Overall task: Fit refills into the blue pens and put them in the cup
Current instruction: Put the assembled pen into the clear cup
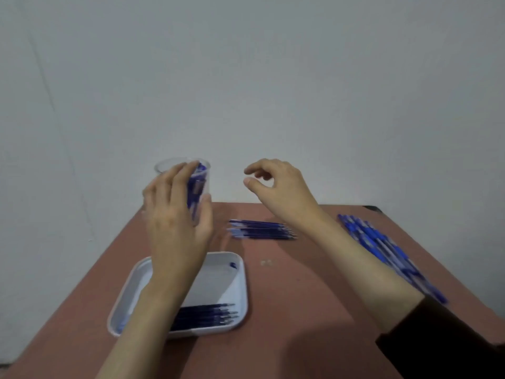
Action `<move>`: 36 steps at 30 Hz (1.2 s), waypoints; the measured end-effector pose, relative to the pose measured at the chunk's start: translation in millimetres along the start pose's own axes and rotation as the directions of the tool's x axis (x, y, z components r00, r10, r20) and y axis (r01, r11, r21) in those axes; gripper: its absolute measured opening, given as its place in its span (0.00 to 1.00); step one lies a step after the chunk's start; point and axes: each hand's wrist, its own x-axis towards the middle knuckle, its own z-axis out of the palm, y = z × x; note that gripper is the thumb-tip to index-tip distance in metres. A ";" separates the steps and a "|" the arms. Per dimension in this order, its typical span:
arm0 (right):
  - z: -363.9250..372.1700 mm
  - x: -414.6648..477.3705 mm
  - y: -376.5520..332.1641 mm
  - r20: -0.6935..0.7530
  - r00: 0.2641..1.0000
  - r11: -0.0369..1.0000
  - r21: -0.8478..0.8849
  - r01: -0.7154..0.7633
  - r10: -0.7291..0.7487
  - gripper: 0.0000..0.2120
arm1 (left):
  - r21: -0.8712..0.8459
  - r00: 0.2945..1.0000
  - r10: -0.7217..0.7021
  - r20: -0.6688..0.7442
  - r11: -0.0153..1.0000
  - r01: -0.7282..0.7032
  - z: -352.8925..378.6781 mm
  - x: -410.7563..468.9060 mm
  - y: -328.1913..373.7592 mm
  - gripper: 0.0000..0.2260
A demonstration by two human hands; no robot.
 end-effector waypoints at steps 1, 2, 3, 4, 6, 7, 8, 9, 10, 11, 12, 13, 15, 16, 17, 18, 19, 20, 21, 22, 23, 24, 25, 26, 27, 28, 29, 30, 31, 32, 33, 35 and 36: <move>-11.7 -8.7 12.9 0.015 0.999 0.999 -0.022 -0.049 0.050 0.08 | -0.019 0.999 0.034 0.032 0.999 -0.034 5.3 -3.4 13.0 0.18; -23.8 -17.5 26.2 0.040 0.994 0.993 -0.049 -0.104 0.106 0.08 | -0.050 0.995 0.063 0.077 0.997 -0.059 12.5 -7.8 25.7 0.17; -36.1 -26.5 39.0 0.065 0.984 0.984 -0.083 -0.159 0.164 0.07 | -0.085 0.988 0.087 0.124 0.993 -0.076 20.7 -12.8 38.1 0.17; -47.7 -35.1 51.2 0.082 0.972 0.969 -0.126 -0.211 0.222 0.07 | -0.118 0.980 0.109 0.166 0.989 -0.089 29.3 -17.9 49.4 0.16; -70.0 -51.2 75.1 0.088 0.940 0.925 -0.231 -0.302 0.329 0.07 | -0.175 0.964 0.135 0.229 0.980 -0.096 46.6 -28.3 69.9 0.16; -79.4 -57.9 86.5 0.078 0.922 0.893 -0.289 -0.344 0.380 0.07 | -0.199 0.958 0.137 0.253 0.976 -0.088 54.3 -33.3 77.9 0.15; -87.7 -63.8 96.9 0.061 0.902 0.856 -0.348 -0.381 0.427 0.08 | -0.216 0.952 0.136 0.273 0.973 -0.077 60.8 -37.6 84.9 0.15; -94.5 -68.8 106.9 0.041 0.883 0.814 -0.410 -0.413 0.468 0.09 | -0.229 0.947 0.138 0.290 0.971 -0.071 66.1 -41.2 90.4 0.16; -99.7 -73.1 115.5 0.023 0.863 0.768 -0.470 -0.435 0.504 0.10 | -0.237 0.942 0.143 0.304 0.969 -0.070 70.3 -44.0 94.8 0.16; -103.6 -76.6 121.9 0.011 0.846 0.724 -0.522 -0.450 0.533 0.10 | -0.243 0.937 0.150 0.314 0.967 -0.073 73.1 -46.0 98.0 0.16; -106.4 -79.5 126.1 0.007 0.829 0.689 -0.560 -0.461 0.560 0.11 | -0.245 0.934 0.158 0.322 0.966 -0.079 75.0 -47.4 100.3 0.17; -107.9 -82.0 128.9 0.012 0.813 0.664 -0.584 -0.468 0.583 0.11 | -0.243 0.931 0.165 0.327 0.966 -0.086 75.9 -48.4 101.3 0.17; -108.4 -84.4 131.6 0.024 0.789 0.633 -0.613 -0.473 0.613 0.10 | -0.230 0.927 0.173 0.333 0.968 -0.098 76.0 -49.0 100.8 0.17; -107.8 -84.7 131.7 0.020 0.786 0.620 -0.627 -0.472 0.618 0.11 | -0.220 0.926 0.169 0.337 0.971 -0.097 75.8 -49.3 99.6 0.16; -106.8 -84.6 131.3 0.011 0.788 0.609 -0.642 -0.467 0.615 0.11 | -0.211 0.926 0.160 0.341 0.973 -0.091 75.4 -49.7 98.3 0.16; -105.6 -84.3 129.9 0.002 0.790 0.599 -0.653 -0.463 0.613 0.12 | -0.203 0.927 0.151 0.345 0.976 -0.084 74.9 -50.0 97.1 0.16; -104.1 -84.3 128.2 -0.003 0.791 0.593 -0.660 -0.461 0.612 0.14 | -0.199 0.928 0.144 0.344 0.977 -0.077 74.4 -50.1 96.0 0.16; -102.3 -84.3 126.1 -0.002 0.791 0.591 -0.664 -0.459 0.612 0.15 | -0.197 0.930 0.139 0.341 0.978 -0.074 74.0 -50.1 95.1 0.17; -100.7 -84.6 123.9 0.001 0.792 0.591 -0.666 -0.455 0.611 0.16 | -0.197 0.931 0.136 0.338 0.978 -0.071 73.6 -50.2 94.5 0.17; -99.2 -84.9 121.6 0.003 0.796 0.592 -0.670 -0.449 0.606 0.16 | -0.196 0.932 0.133 0.337 0.978 -0.069 73.3 -50.2 94.0 0.16; -97.6 -85.5 119.4 0.002 0.802 0.593 -0.674 -0.440 0.597 0.16 | -0.195 0.932 0.128 0.339 0.979 -0.064 73.2 -50.2 93.4 0.16; -96.3 -85.9 116.9 0.003 0.809 0.596 -0.678 -0.430 0.588 0.17 | -0.196 0.932 0.124 0.342 0.979 -0.058 73.1 -50.2 92.9 0.16; -94.9 -86.4 114.7 0.007 0.815 0.598 -0.684 -0.418 0.579 0.17 | -0.196 0.931 0.121 0.344 0.979 -0.055 73.2 -50.3 92.1 0.16; -93.7 -86.7 112.6 0.018 0.818 0.599 -0.690 -0.406 0.574 0.18 | -0.196 0.931 0.120 0.346 0.979 -0.053 73.4 -50.4 91.3 0.16; -92.4 -86.9 110.8 0.033 0.817 0.600 -0.696 -0.394 0.576 0.18 | -0.197 0.930 0.119 0.347 0.979 -0.052 73.5 -50.5 90.7 0.16; -91.0 -86.8 109.0 0.051 0.811 0.600 -0.699 -0.388 0.583 0.18 | -0.197 0.930 0.118 0.347 0.979 -0.050 73.4 -50.5 90.2 0.15; -89.3 -86.7 108.1 0.066 0.805 0.603 -0.699 -0.384 0.590 0.18 | -0.197 0.931 0.115 0.347 0.979 -0.047 73.3 -50.5 89.7 0.15; -87.8 -86.4 107.5 0.073 0.800 0.602 -0.700 -0.384 0.595 0.17 | -0.196 0.931 0.112 0.348 0.980 -0.044 73.0 -50.3 89.2 0.15; -86.9 -85.9 107.1 0.068 0.801 0.600 -0.701 -0.385 0.594 0.18 | -0.197 0.931 0.109 0.348 0.980 -0.041 72.8 -50.1 88.7 0.15; -86.4 -85.6 106.7 0.055 0.805 0.596 -0.702 -0.390 0.591 0.18 | -0.197 0.931 0.107 0.349 0.980 -0.039 72.7 -49.7 88.2 0.15; -86.4 -85.2 106.1 0.036 0.813 0.594 -0.702 -0.393 0.581 0.19 | -0.198 0.930 0.105 0.351 0.979 -0.035 72.9 -49.4 87.6 0.15; -87.3 -83.4 103.5 -0.009 0.836 0.589 -0.705 -0.395 0.549 0.19 | -0.203 0.929 0.096 0.357 0.979 -0.023 73.0 -48.5 86.6 0.15; -87.8 -82.1 101.3 -0.033 0.854 0.588 -0.711 -0.386 0.520 0.18 | -0.207 0.928 0.088 0.362 0.978 -0.012 72.4 -47.6 86.4 0.15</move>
